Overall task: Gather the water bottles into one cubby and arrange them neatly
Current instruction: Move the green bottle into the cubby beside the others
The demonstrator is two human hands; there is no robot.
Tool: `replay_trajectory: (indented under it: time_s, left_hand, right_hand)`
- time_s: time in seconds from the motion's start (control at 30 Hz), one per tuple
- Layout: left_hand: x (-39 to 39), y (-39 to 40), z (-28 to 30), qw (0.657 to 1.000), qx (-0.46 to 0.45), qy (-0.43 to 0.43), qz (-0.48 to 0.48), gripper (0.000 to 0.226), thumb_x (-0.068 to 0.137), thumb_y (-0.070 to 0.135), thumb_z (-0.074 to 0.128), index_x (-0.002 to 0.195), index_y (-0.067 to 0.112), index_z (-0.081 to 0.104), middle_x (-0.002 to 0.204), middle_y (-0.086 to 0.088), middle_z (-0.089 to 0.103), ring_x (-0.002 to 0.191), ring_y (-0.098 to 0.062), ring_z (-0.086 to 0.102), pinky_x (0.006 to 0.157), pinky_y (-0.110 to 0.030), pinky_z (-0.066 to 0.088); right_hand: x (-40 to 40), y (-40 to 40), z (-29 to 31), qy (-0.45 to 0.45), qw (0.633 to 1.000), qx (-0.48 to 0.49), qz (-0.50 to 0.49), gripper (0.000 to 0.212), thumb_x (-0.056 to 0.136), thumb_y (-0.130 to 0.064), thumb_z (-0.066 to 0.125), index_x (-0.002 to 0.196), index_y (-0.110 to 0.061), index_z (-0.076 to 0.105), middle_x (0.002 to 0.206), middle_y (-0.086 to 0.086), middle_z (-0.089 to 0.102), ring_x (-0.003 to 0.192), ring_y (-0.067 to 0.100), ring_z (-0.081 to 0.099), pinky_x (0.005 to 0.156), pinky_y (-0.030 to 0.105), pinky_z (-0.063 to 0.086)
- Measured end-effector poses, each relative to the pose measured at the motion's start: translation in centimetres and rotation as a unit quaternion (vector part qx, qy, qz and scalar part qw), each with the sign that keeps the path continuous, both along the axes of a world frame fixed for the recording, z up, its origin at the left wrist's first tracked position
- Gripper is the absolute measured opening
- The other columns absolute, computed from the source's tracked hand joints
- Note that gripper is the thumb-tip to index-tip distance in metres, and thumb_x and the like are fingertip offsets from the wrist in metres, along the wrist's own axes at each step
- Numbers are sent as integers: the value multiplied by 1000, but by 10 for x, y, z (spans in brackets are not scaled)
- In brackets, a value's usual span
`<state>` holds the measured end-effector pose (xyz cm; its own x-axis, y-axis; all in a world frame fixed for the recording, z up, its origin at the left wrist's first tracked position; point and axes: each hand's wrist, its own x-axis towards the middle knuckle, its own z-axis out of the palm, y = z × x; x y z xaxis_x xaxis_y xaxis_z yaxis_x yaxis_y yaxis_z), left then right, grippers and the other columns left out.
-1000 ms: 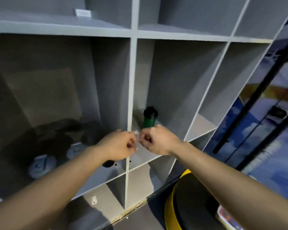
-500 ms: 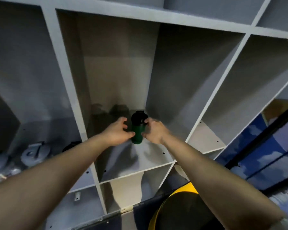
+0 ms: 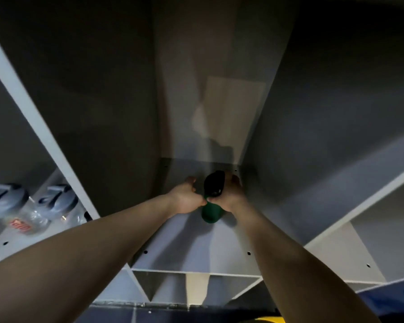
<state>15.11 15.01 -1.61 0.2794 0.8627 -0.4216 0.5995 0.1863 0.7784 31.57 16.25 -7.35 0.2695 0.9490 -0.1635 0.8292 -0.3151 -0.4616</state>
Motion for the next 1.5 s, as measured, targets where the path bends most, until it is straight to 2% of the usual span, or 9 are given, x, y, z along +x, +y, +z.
replay_trajectory:
  time_s: [0.23, 0.37, 0.47, 0.6, 0.67, 0.77, 0.9, 1.13, 1.5]
  left_hand:
    - [4, 3, -13, 1000, -6, 1, 11, 82, 77, 6, 72, 147, 12, 30, 141, -14, 48, 128, -25, 49, 104, -31, 45]
    - [-3, -9, -6, 999, 22, -32, -26, 71, 82, -7, 62, 145, 9, 32, 129, -9, 52, 110, -15, 49, 72, -15, 47]
    - [-16, -24, 1, 995, 33, -39, -91, 84, 75, -1, 72, 146, 15, 31, 128, -5, 56, 112, -16, 55, 86, -22, 48]
    - [-36, -47, 19, 987, 53, -79, -132, 92, 62, 8, 87, 137, 22, 35, 117, 6, 58, 110, -10, 57, 86, -14, 48]
    - [-53, -60, 33, 980, 85, -106, -144, 99, 51, 21, 93, 132, 24, 38, 117, 9, 61, 112, -11, 60, 96, -25, 52]
    - [-88, -82, 47, 966, 132, -134, -179, 108, 41, 43, 93, 132, 25, 37, 121, 6, 62, 114, -11, 62, 99, -40, 53]
    - [-151, -124, 72, 949, 194, -131, -210, 104, 48, 46, 91, 135, 27, 36, 123, 12, 61, 111, -4, 61, 98, -29, 52]
    - [-300, -167, 90, 937, 223, -150, -222, 88, 45, 53, 89, 121, 36, 49, 112, 16, 68, 102, 0, 65, 94, -33, 55]
    - [-453, -111, 108, 949, 253, -154, -107, 85, 60, 41, 85, 134, 31, 45, 118, 12, 67, 106, -4, 66, 97, -33, 53]
  right_hand:
    - [-5, -15, 0, 8, 999, 35, 3, 104, 56, -44, 85, 141, -27, 27, 133, 10, 50, 115, 34, 58, 91, 40, 54]
    - [-3, -46, 27, 17, 998, 48, 36, 99, 53, -46, 84, 133, -41, 25, 127, 5, 58, 109, 32, 63, 85, 39, 56]
    - [-6, -73, 64, 5, 997, 55, 58, 101, 47, -54, 82, 133, -44, 30, 124, 1, 62, 111, 29, 64, 87, 36, 54]
    - [-30, -113, 117, -19, 993, 65, 92, 101, 45, -62, 78, 134, -48, 31, 129, -1, 58, 119, 23, 58, 94, 37, 51]
    - [-47, -134, 140, -29, 992, 77, 98, 95, 46, -64, 78, 129, -47, 34, 127, -4, 57, 118, 21, 58, 93, 38, 51]
    - [-82, -168, 168, -43, 991, 88, 93, 94, 47, -72, 77, 127, -46, 35, 127, -7, 55, 115, 18, 57, 93, 38, 51]
    - [-149, -216, 189, -77, 987, 105, 91, 98, 46, -78, 73, 129, -44, 34, 125, -7, 53, 114, 19, 57, 94, 41, 51]
    - [-292, -266, 212, -71, 988, 110, 86, 92, 48, -83, 70, 126, -44, 39, 122, -14, 60, 114, 13, 57, 94, 41, 50]
    - [-436, -175, 230, -10, 977, 166, 131, 98, 48, -73, 76, 132, -42, 38, 126, -7, 60, 116, 16, 58, 99, 40, 49]
